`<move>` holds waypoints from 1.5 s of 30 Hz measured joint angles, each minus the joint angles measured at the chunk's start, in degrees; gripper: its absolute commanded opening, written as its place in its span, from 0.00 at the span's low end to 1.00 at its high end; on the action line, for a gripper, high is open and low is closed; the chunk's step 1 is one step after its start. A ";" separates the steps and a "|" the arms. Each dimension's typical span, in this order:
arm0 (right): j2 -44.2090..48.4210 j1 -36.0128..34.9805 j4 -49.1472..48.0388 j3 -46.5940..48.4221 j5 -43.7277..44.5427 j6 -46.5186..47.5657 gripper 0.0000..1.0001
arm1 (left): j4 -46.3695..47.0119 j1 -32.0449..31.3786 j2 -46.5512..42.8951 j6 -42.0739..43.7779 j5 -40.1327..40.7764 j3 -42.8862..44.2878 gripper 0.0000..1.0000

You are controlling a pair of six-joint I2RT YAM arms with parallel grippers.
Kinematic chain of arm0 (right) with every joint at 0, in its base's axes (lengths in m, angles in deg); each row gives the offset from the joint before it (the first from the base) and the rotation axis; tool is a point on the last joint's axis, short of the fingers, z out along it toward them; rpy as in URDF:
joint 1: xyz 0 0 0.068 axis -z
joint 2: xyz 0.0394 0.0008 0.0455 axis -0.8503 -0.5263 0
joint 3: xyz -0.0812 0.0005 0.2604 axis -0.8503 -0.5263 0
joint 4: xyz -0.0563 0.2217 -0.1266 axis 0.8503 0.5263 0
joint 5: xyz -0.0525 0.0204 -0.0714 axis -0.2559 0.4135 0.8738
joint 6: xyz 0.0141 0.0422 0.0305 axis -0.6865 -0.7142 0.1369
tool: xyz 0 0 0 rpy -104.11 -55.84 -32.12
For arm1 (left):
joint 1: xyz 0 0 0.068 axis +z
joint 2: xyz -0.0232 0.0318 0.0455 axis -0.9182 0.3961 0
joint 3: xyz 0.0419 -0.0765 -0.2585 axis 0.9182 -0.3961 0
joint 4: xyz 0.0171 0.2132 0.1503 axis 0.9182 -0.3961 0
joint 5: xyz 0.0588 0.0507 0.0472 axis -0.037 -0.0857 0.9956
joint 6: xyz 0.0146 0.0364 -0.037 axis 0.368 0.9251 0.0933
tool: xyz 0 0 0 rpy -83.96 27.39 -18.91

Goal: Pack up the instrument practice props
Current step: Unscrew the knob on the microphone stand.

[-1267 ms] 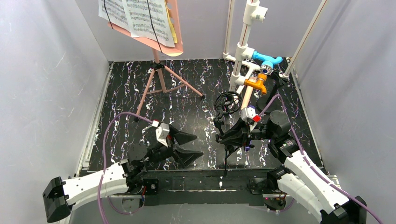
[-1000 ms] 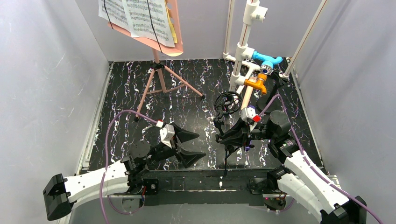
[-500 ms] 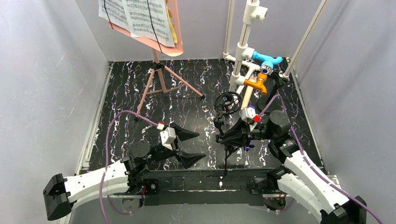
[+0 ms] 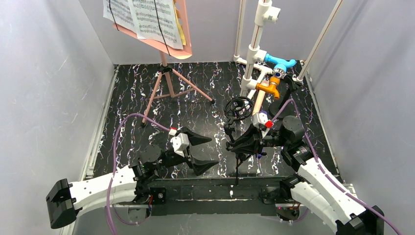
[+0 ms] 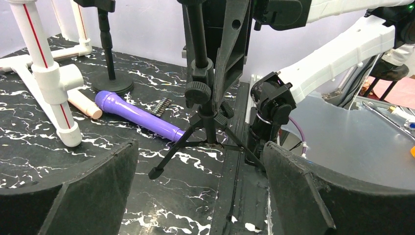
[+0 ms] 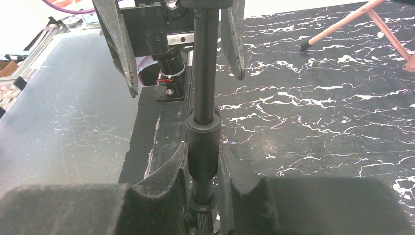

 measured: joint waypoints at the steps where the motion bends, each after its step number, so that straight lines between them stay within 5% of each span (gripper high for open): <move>1: 0.00 0.00 0.00 0.00 -0.02 -0.02 0.01 | -0.07 0.00 0.31 0.22 -0.11 0.22 0.98; 16: -0.02 0.00 -0.04 0.00 -0.17 -0.24 0.01 | 0.37 0.00 5.51 1.60 0.55 3.43 0.98; 25: -0.15 0.00 -0.48 -0.02 -0.17 -0.44 0.01 | 4.24 0.00 10.25 1.60 0.09 5.38 0.85; 35: -0.15 0.00 -0.50 -0.13 -0.20 -0.63 0.01 | 10.60 0.00 18.80 -0.02 -2.67 7.93 0.56; 42: -0.15 0.00 -0.74 -0.81 -0.28 -0.81 0.01 | 13.20 0.02 20.20 -1.70 -3.69 7.93 0.01; 45: -0.11 0.26 -0.98 -0.81 -0.39 -0.87 0.01 | 13.94 0.11 20.50 -2.58 -3.72 7.93 0.00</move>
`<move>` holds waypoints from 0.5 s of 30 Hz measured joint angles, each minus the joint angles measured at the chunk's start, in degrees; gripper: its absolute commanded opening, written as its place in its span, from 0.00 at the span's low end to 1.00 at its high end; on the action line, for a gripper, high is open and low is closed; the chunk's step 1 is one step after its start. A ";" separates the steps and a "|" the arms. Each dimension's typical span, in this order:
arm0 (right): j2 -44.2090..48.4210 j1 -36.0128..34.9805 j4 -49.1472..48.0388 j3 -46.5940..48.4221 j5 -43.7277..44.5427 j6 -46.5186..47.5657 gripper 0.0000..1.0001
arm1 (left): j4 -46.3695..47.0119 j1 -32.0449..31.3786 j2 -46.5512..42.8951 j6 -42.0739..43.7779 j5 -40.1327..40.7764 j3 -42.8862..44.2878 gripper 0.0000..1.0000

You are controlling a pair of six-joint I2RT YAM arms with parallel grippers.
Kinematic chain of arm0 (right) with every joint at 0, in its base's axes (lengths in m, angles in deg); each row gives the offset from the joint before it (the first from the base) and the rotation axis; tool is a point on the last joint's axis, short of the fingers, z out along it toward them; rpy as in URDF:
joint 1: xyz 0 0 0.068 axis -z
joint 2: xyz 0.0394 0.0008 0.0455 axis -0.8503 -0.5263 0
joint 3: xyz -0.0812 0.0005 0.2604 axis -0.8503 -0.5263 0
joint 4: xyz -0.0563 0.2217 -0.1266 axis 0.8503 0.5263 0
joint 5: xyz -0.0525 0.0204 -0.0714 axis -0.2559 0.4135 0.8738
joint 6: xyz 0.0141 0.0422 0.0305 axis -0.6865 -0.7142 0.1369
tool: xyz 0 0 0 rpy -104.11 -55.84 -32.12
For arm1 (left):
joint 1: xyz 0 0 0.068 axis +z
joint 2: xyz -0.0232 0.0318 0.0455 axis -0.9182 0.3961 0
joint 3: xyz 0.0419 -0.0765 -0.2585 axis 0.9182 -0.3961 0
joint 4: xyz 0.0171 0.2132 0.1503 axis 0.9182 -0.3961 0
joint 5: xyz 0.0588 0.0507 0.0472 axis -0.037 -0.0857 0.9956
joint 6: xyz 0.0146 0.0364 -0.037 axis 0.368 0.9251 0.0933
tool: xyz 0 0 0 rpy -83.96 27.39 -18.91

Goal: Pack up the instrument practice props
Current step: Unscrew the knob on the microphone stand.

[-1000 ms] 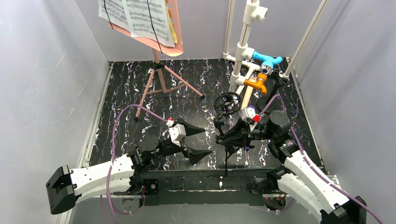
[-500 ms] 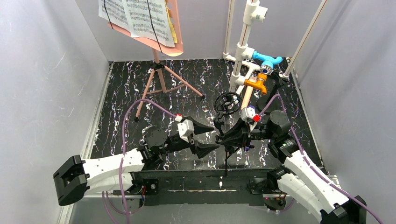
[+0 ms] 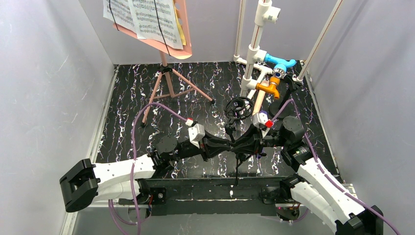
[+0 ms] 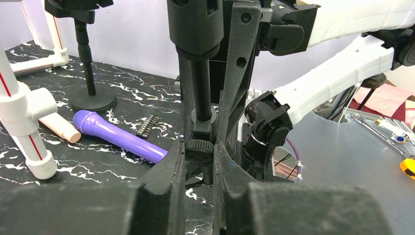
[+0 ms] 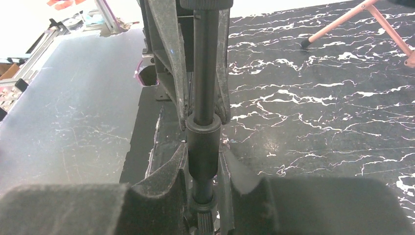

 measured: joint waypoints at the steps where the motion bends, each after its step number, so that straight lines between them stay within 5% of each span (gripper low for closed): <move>1: 0.00 0.04 0.00 0.00 0.00 -0.02 0.01 | 0.13 0.04 0.13 -0.31 -0.04 0.00 0.00; 7: 0.20 0.09 0.11 0.00 0.07 0.33 0.01 | 0.46 0.44 0.37 -9.07 0.87 0.00 0.00; 15: 0.74 0.11 1.09 0.02 2.14 4.00 0.01 | -1.27 -0.09 1.18 -54.34 12.94 -1.20 0.00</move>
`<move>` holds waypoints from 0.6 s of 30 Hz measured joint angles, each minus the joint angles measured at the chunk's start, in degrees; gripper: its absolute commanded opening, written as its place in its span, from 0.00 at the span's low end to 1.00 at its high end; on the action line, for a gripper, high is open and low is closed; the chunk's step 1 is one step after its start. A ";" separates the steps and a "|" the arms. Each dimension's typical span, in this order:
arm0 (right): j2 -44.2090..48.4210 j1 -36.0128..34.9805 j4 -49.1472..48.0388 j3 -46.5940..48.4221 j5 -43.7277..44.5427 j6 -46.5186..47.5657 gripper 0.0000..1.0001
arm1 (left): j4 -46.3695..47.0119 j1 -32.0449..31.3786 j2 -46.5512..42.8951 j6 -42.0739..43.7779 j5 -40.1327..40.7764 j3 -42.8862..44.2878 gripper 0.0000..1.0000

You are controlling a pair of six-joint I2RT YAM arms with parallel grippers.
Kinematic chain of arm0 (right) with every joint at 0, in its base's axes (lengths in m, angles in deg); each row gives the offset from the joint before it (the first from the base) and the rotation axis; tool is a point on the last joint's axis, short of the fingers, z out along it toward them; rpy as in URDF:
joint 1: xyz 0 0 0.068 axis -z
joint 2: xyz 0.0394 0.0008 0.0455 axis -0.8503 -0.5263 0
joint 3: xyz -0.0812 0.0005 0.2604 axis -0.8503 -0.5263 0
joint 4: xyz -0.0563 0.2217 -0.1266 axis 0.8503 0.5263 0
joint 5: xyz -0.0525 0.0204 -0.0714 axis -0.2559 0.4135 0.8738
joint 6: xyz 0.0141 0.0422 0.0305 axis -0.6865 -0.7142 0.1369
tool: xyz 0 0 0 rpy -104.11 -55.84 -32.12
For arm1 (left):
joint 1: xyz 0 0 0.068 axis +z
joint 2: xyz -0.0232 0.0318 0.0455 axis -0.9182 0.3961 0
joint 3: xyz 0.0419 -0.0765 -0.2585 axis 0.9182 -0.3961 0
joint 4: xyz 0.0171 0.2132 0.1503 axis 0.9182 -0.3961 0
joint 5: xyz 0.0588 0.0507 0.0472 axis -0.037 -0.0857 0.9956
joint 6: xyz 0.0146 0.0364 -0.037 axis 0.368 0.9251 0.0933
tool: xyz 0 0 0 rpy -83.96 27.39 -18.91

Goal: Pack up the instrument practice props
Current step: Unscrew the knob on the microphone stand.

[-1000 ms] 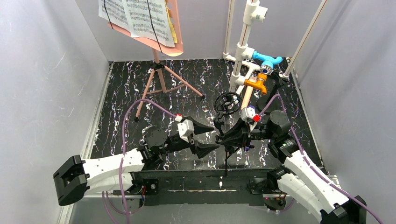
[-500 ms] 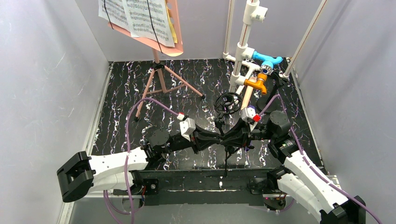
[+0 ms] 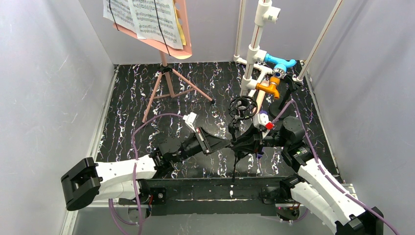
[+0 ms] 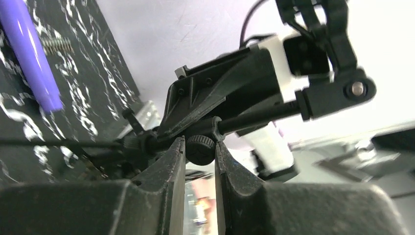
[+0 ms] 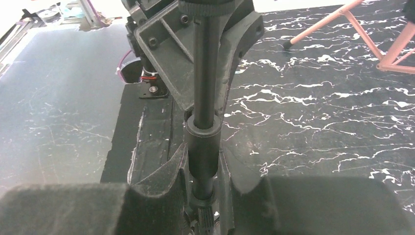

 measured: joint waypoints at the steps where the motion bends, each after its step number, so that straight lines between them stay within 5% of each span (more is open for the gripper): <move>1: -0.02 0.11 0.22 0.00 0.22 0.33 0.01 | -1.29 -0.20 0.17 -5.11 1.40 0.24 0.00; 3: -0.04 0.50 1.07 -0.02 0.76 1.03 0.01 | -5.75 -0.55 0.07 -10.71 3.08 1.88 0.03; 6: -0.02 1.14 1.64 0.02 1.64 2.12 0.01 | -12.00 -0.59 -0.09 -14.45 4.50 4.83 0.47; 12: 0.07 1.01 4.17 0.07 1.25 3.23 0.01 | -14.80 -0.76 -7.26 -13.97 8.33 2.49 0.93; 18: 0.13 1.07 5.07 0.04 0.70 3.30 0.01 | -14.43 -0.70 -23.02 -0.98 10.27 -7.06 0.98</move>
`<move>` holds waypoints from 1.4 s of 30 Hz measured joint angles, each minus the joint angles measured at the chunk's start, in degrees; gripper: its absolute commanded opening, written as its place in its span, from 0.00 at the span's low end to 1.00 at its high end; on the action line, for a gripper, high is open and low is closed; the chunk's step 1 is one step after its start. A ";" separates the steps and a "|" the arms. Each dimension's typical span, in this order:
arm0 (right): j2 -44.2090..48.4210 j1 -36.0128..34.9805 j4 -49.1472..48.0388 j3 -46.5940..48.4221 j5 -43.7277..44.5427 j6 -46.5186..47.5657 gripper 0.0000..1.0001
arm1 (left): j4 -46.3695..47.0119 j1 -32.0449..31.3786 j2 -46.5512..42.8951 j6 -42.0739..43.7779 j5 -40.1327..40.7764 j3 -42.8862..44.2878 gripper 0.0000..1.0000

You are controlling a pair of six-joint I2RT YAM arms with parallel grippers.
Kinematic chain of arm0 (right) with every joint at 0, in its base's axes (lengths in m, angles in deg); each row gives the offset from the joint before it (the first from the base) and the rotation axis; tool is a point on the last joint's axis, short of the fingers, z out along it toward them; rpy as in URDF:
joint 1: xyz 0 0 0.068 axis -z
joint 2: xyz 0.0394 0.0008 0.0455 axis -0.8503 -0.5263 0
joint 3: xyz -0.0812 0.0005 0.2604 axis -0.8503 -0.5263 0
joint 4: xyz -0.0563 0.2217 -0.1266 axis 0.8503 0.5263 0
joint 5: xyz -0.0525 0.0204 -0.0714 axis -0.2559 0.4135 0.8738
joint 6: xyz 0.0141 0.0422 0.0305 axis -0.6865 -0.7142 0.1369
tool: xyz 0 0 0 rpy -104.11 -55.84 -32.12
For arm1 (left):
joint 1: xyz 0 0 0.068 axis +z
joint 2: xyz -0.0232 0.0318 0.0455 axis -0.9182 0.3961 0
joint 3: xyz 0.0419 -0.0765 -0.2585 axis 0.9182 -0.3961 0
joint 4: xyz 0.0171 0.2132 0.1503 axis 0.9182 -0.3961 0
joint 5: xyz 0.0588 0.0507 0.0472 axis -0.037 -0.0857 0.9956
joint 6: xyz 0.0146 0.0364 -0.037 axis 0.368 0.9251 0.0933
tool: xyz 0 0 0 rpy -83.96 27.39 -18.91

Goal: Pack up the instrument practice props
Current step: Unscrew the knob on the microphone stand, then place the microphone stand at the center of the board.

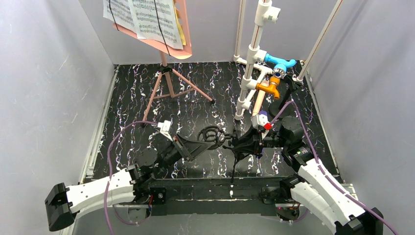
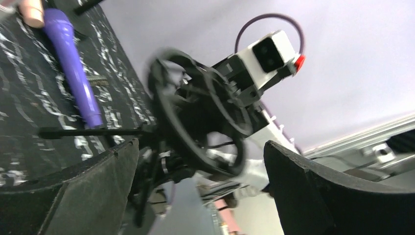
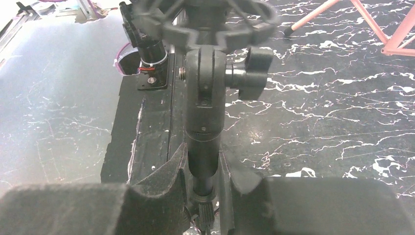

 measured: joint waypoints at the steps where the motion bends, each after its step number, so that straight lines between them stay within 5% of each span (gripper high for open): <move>1: 0.00 0.00 -0.02 0.00 -0.13 -0.02 0.01 | -0.07 0.00 -2.36 2.75 0.00 -1.73 0.98; 10: 0.04 0.42 -0.07 0.00 -1.11 -0.61 0.01 | -0.63 0.17 -14.53 18.62 -1.40 -9.70 0.98; 42: 2.12 2.19 -0.20 -0.42 -1.03 -1.36 0.01 | -4.52 0.20 -0.39 37.13 -13.90 -6.38 0.98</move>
